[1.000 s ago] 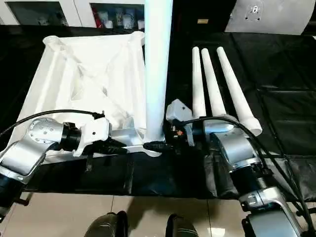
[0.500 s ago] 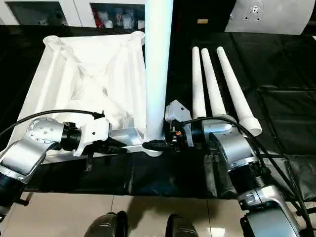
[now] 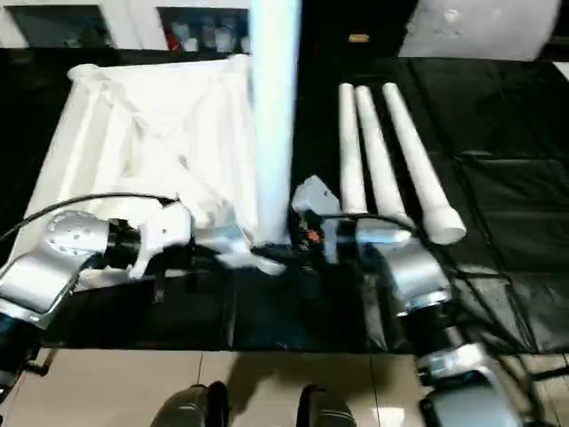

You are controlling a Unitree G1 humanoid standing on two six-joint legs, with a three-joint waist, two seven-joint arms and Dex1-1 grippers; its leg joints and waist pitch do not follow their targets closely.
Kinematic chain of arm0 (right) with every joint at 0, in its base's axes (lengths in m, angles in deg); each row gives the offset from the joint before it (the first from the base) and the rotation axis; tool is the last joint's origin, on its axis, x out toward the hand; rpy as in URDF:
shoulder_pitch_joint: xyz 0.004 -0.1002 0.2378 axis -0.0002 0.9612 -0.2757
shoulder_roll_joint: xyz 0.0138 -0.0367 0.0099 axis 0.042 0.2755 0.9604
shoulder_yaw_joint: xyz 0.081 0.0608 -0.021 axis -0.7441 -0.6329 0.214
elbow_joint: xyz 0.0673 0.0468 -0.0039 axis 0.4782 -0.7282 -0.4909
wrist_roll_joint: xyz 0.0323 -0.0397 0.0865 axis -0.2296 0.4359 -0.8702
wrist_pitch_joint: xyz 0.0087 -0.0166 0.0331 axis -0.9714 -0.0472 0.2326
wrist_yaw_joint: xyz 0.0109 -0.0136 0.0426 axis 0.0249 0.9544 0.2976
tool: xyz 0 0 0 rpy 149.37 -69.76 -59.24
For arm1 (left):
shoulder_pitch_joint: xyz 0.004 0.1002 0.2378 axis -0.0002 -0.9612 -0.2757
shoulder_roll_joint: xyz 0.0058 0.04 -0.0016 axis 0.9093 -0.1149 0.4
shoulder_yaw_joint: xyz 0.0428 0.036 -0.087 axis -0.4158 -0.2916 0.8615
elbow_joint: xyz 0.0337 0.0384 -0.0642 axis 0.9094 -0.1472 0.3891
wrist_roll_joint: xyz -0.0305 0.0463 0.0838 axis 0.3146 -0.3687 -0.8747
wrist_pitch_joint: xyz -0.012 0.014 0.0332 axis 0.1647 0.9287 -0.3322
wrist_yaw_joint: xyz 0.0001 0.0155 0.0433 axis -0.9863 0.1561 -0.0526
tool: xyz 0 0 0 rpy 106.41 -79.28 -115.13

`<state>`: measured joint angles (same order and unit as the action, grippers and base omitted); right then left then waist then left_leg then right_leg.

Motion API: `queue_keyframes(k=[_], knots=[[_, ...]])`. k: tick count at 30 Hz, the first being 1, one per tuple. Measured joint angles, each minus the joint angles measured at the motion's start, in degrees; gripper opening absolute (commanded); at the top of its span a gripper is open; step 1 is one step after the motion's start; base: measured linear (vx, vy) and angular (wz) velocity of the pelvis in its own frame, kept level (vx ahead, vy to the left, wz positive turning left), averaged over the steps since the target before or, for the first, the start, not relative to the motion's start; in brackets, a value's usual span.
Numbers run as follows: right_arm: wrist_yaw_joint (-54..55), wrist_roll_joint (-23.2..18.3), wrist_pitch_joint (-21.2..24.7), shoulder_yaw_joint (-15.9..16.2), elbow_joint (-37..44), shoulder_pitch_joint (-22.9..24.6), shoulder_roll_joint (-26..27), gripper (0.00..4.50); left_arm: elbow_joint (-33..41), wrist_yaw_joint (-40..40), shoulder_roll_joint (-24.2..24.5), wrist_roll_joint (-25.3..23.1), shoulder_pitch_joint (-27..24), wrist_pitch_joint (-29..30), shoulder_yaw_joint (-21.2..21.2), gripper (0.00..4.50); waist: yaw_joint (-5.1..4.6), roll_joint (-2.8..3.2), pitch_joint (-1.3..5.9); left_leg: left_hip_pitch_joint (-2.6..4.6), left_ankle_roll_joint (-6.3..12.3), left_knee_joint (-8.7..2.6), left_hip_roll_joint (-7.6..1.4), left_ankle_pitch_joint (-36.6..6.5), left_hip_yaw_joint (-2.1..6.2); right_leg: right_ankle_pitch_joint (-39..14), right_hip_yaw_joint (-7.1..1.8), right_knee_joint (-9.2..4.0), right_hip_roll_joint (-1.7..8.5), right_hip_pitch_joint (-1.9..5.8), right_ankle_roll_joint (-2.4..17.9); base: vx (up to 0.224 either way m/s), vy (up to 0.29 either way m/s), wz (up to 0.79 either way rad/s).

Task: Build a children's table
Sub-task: Rotate leg to tighten

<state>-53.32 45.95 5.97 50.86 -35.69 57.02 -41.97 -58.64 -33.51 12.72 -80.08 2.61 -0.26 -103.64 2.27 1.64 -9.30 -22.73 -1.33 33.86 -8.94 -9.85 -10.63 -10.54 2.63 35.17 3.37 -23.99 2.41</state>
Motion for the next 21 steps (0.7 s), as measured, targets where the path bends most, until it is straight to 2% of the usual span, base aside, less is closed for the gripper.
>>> queue_keyframes(k=[1,2,4,5,7,9,11,13,15,21], knots=[[1.3,0.2,0.3,-0.3,0.0,0.0,0.6,2.67,0.1,0.7,-0.4,0.0,0.0,0.8,0.2,0.00,-0.13,0.00,0.00,0.01,-0.01,0.00,0.00,0.0,0.00,0.0,0.00,0.00,0.00,0.00,0.0,0.000,0.000,0.00],[8.3,1.1,1.8,-2.3,-0.2,0.1,4.2,2.67,1.2,5.2,-2.8,-0.1,-0.2,5.1,1.5,0.00,-0.83,-0.02,-0.01,0.03,-0.03,0.00,-0.01,0.0,-0.04,0.0,-0.03,-0.04,0.00,-0.04,0.0,0.000,0.000,0.00],[12.7,1.6,2.7,-3.4,-0.2,0.0,5.9,2.67,2.8,8.3,-4.5,-0.2,-0.5,8.3,1.8,0.00,-1.39,-0.02,-0.01,0.05,-0.04,-0.03,-0.01,0.0,-0.06,0.0,-0.04,-0.10,0.00,-0.03,0.0,0.000,0.000,0.00],[17.0,2.0,3.3,-5.2,-0.8,-0.3,8.5,2.67,4.7,12.0,-7.2,-0.8,-1.2,11.9,2.9,0.00,-1.75,-0.03,-0.01,0.10,-0.04,-0.08,-0.01,0.0,-0.08,0.0,-0.05,-0.11,0.00,-0.01,0.1,0.000,0.000,0.00],[21.0,2.3,3.6,-6.1,-1.7,-1.1,10.2,2.67,6.3,15.4,-9.6,-0.9,-1.7,15.0,3.5,0.00,-2.10,-0.03,-0.01,0.12,-0.04,-0.20,-0.01,0.0,-0.09,0.0,-0.03,-0.17,0.00,-0.01,0.0,0.000,0.000,0.00],[27.5,3.0,3.3,-8.1,-4.2,-2.9,13.1,2.67,8.3,21.6,-15.0,-3.1,-2.2,19.5,4.4,0.00,-2.20,-0.03,-0.01,0.14,-0.03,-0.27,-0.02,0.0,-0.10,0.0,-0.01,-0.19,-0.02,-0.03,0.0,0.000,0.000,0.00],[31.5,3.7,3.1,-8.5,-5.6,-4.1,14.2,2.67,9.4,25.4,-18.0,-4.1,-2.2,21.9,4.4,0.00,-2.16,-0.03,-0.01,0.14,-0.03,-0.33,-0.02,0.0,-0.09,0.0,0.00,-0.22,-0.03,-0.02,0.0,0.000,0.000,0.00],[32.5,3.9,2.9,-8.6,-6.1,-4.6,14.5,2.67,9.8,26.3,-18.7,-4.2,-2.2,22.5,4.1,0.00,-2.07,-0.03,-0.01,0.13,-0.02,-0.38,-0.03,0.0,-0.09,0.0,0.03,-0.24,-0.03,-0.03,0.0,0.000,0.000,0.00],[35.2,4.7,2.7,-9.3,-6.4,-4.9,15.6,2.67,10.5,29.9,-21.5,-4.3,-2.4,24.7,4.1,0.00,-1.86,-0.05,-0.03,0.12,-0.03,-0.41,-0.03,0.0,-0.10,0.0,0.05,-0.24,-0.03,-0.03,-0.1,0.000,0.000,0.00],[38.0,5.3,2.8,-9.8,-6.4,-4.9,17.2,2.67,11.3,32.3,-22.3,-5.2,-2.4,26.2,3.7,0.00,-1.88,-0.07,-0.04,0.10,-0.04,-0.38,-0.02,0.0,-0.10,0.0,0.02,-0.30,-0.03,0.00,-0.1,0.000,0.000,0.00]])
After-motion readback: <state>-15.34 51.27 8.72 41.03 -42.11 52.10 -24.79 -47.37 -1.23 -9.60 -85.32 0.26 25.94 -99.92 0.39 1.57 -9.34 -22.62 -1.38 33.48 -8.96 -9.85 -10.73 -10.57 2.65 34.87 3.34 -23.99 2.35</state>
